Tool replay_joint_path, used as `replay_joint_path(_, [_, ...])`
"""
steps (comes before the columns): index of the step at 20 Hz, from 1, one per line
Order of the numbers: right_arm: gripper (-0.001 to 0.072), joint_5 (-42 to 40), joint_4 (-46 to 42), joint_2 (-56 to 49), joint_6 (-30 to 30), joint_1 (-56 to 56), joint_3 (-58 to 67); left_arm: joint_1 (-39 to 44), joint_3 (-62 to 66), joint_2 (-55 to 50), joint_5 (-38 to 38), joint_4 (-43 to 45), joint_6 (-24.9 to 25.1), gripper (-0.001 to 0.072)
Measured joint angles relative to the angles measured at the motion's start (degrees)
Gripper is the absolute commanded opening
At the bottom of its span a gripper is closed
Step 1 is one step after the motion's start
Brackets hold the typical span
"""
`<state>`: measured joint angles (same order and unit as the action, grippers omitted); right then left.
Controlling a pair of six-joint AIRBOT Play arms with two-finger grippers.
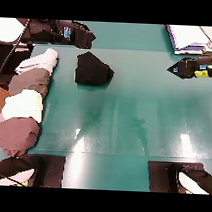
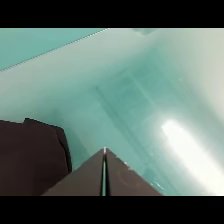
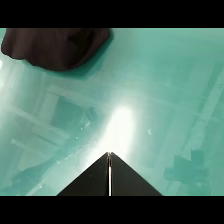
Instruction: Fold the shirts.
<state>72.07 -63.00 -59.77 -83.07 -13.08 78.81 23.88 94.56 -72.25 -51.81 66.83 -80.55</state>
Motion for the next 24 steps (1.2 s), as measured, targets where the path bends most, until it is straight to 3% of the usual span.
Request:
replay_joint_path(14, [0.0015, -0.2, 0.0, -1.5, 0.0, 0.0, -0.2, 0.0, 0.0, -0.1, 0.0, -0.2, 0.0, 0.0028])
replay_joint_path(15, [0.0016, -0.3, 0.0, -1.5, 0.0, 0.0, -0.2, 0.0, 0.0, -0.1, 0.0, -0.5, -0.1, 0.0094])
replay_joint_path(16, [0.0015, -0.6, 0.0, -1.5, 0.0, 0.0, -0.2, 0.0, 0.0, -0.3, 0.2, -0.6, -0.1, 0.0436])
replay_joint_path(17, [0.0016, -1.1, 0.0, -1.5, 0.0, 0.0, -0.2, 0.0, 0.0, -0.6, 0.8, -0.2, -0.1, 0.0608])
replay_joint_path(24, [0.0015, -2.7, 0.4, -1.5, 0.0, 0.0, -0.2, -3.2, -0.1, -11.7, 1.1, 9.6, -7.2, 0.0613])
